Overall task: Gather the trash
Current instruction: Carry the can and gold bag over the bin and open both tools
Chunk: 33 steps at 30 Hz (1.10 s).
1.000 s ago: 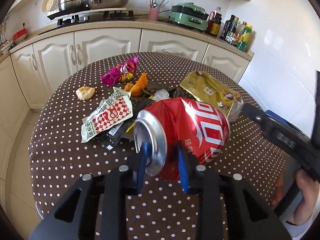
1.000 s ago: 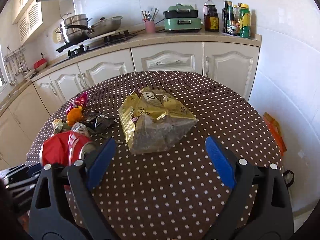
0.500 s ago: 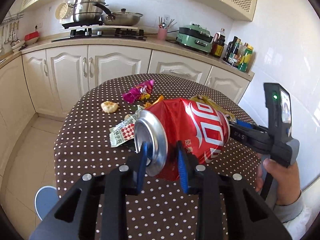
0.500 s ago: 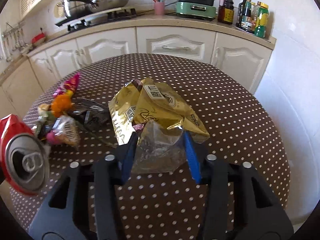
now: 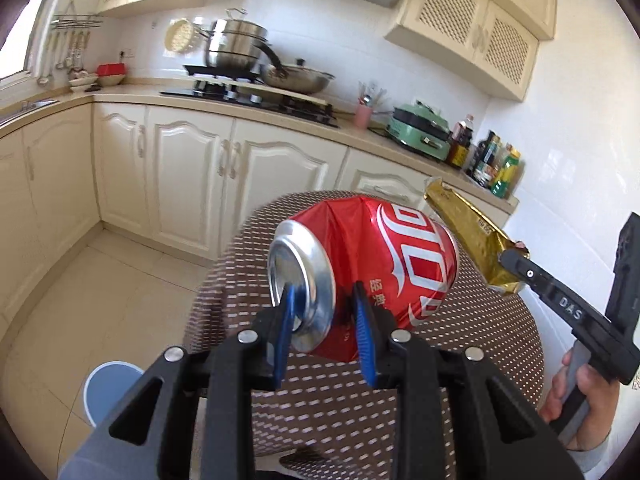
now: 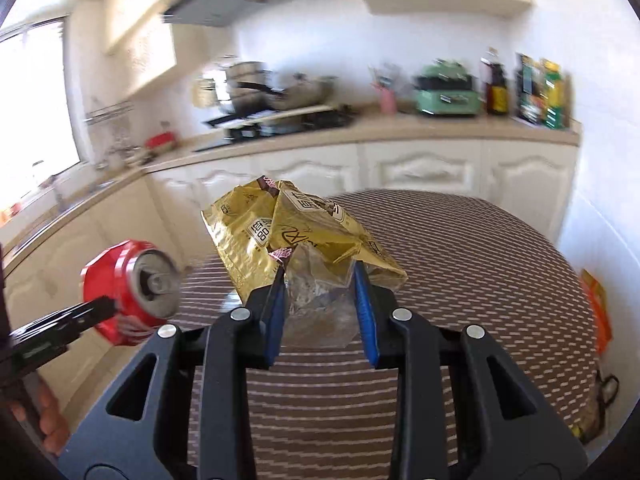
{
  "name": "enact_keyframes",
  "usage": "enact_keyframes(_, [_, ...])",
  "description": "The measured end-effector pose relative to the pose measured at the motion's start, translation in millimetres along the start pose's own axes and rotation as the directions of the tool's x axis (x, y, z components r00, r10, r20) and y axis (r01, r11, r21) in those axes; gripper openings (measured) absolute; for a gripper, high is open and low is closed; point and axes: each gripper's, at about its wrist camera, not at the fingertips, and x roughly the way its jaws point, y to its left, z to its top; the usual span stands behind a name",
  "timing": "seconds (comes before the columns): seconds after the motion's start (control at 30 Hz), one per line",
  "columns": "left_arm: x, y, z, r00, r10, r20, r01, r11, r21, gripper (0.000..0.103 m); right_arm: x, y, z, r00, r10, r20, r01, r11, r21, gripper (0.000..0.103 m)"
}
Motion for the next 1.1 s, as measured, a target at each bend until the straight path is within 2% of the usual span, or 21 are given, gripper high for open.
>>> enact_keyframes(0.1, [-24.1,34.3,-4.9,0.999,0.038,0.011,-0.037,0.998,-0.046,0.027,-2.8,44.8,-4.1,0.995,0.103,-0.006,-0.103,0.994,-0.033,0.030])
enact_keyframes(0.2, [-47.5,72.9,-16.3,0.992,0.127,0.018,-0.126,0.989,-0.074,0.027,10.2,96.3,-15.0,0.978,0.201,-0.047,-0.204,0.977,-0.067,0.030])
enact_keyframes(0.27, [-59.6,96.3,-23.7,0.984,0.175,0.015,-0.173,0.980,-0.098,0.027,23.3,131.3,-26.8,0.961,0.261,-0.092,-0.268,0.960,-0.083,0.030])
enact_keyframes(0.4, [-84.2,158.6,-48.3,0.956,0.291,-0.016,-0.290,0.942,-0.167,0.027,46.8,191.9,-53.6,0.924,0.340,-0.175,-0.362,0.925,-0.117,0.030])
enact_keyframes(0.53, [-91.9,210.2,-72.2,0.938,0.342,-0.063,-0.347,0.908,-0.234,0.027,78.0,240.7,-81.1,0.878,0.391,-0.278,-0.433,0.894,-0.110,0.030])
enact_keyframes(0.67, [-84.7,265.7,-100.0,0.927,0.347,-0.142,-0.375,0.872,-0.316,0.027,104.8,277.2,-111.0,0.850,0.384,-0.362,-0.450,0.885,-0.119,0.030])
enact_keyframes(0.77, [-72.5,288.4,-117.2,0.913,0.362,-0.189,-0.406,0.850,-0.336,0.027,129.1,294.2,-134.5,0.823,0.369,-0.433,-0.453,0.885,-0.107,0.030])
enact_keyframes(1.03, [-20.3,338.4,-156.0,0.876,0.350,-0.332,-0.460,0.813,-0.358,0.027,188.2,301.3,-190.6,0.770,0.307,-0.560,-0.408,0.911,-0.061,0.030])
enact_keyframes(1.1, [-3.0,351.5,-164.8,0.862,0.346,-0.370,-0.475,0.807,-0.352,0.027,204.5,299.3,-202.8,0.760,0.285,-0.584,-0.390,0.919,-0.059,0.030])
